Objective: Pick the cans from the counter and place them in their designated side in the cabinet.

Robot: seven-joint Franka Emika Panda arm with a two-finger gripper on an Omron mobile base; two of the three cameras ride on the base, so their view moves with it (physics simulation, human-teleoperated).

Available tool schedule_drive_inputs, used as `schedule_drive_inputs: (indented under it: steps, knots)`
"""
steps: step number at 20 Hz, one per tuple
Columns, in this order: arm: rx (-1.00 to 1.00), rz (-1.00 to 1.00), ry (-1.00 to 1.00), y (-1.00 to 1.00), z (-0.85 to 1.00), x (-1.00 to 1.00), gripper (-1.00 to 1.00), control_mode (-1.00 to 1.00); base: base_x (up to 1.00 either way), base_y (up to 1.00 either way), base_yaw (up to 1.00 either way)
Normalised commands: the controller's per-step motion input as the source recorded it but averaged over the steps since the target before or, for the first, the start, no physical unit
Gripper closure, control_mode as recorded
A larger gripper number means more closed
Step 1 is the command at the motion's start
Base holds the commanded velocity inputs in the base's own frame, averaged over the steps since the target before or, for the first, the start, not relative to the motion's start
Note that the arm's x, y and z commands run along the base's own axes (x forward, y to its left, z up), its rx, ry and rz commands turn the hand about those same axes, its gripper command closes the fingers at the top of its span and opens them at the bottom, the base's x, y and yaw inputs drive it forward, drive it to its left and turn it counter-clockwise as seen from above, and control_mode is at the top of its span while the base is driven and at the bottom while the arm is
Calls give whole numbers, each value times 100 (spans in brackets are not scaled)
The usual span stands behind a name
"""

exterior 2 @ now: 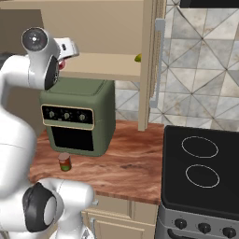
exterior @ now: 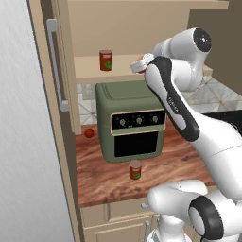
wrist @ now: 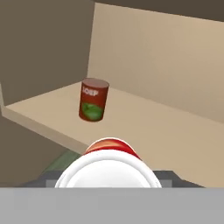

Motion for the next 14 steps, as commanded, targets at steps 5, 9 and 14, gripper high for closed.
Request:
schedule_drive_inputs:
  steps: [5, 9, 14]
  knots:
    - [0, 3, 4, 8, -4, 32, 100, -100, 0, 0, 0]
    - [0, 3, 2, 9, -4, 31, 100, -100, 0, 0, 0]
    - [-1, 2, 2, 9, -7, 32, 100, -100, 0, 0, 0]
